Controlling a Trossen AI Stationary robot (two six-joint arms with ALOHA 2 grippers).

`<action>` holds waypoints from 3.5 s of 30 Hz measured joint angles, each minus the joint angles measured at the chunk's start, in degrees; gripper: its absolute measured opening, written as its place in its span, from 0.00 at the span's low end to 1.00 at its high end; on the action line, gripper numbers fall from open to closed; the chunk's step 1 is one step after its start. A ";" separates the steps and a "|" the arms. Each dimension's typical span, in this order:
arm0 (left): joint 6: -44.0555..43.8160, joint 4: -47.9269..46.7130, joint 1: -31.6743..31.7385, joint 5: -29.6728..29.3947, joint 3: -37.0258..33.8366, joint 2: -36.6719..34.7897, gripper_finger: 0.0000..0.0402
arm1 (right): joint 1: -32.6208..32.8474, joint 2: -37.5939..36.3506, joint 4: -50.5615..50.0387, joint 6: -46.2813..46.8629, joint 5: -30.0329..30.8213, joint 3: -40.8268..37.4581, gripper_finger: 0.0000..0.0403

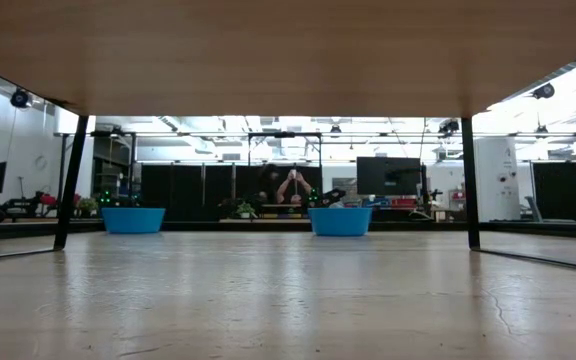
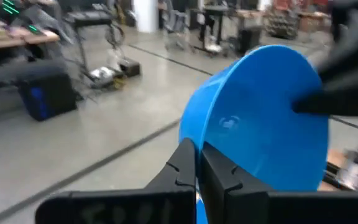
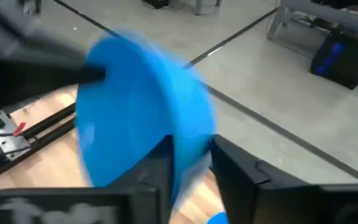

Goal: Pick & Place Mini bowls
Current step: Put the right blue bowl on the shelf, then stack the right blue bowl on top of the other blue bowl on the shelf

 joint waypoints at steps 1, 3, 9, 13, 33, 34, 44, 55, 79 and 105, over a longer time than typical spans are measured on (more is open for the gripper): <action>-0.63 -0.70 -0.05 1.08 0.11 0.08 0.00 | -0.39 -0.11 0.48 -0.49 -0.15 0.00 0.27; -2.37 -2.72 -0.21 2.36 0.21 0.20 0.00 | -1.11 -0.17 0.66 -2.09 -0.17 -0.02 0.35; -11.43 -8.96 -0.20 7.07 1.39 0.07 0.00 | -2.04 -0.48 1.52 -11.05 -0.18 1.77 0.53; -16.92 -15.29 -0.17 12.22 2.89 -0.14 0.00 | -1.99 -0.48 1.46 -13.32 -0.55 3.12 0.59; -27.34 -31.35 0.01 36.05 2.92 -0.56 0.00 | -2.38 -1.75 7.70 -11.99 -10.14 2.99 0.73; -27.17 -32.36 -0.16 38.11 2.92 -0.53 0.00 | -2.36 -1.77 7.39 -11.99 -10.43 2.99 0.73; -28.24 -37.40 -9.15 41.81 2.92 1.23 0.00 | -2.61 -1.71 7.06 -11.99 -10.72 2.84 0.71; -26.70 -43.20 -18.08 42.19 3.15 6.68 0.00 | -2.55 -1.40 6.55 -11.69 -10.81 2.84 0.72; -20.58 -53.30 -20.70 42.49 11.43 18.11 0.00 | -2.59 -1.40 3.57 -11.57 -10.82 2.82 0.71; -21.92 -48.23 -19.22 40.49 13.43 16.26 0.30 | -3.16 -1.38 -0.31 -8.79 -10.92 2.80 0.68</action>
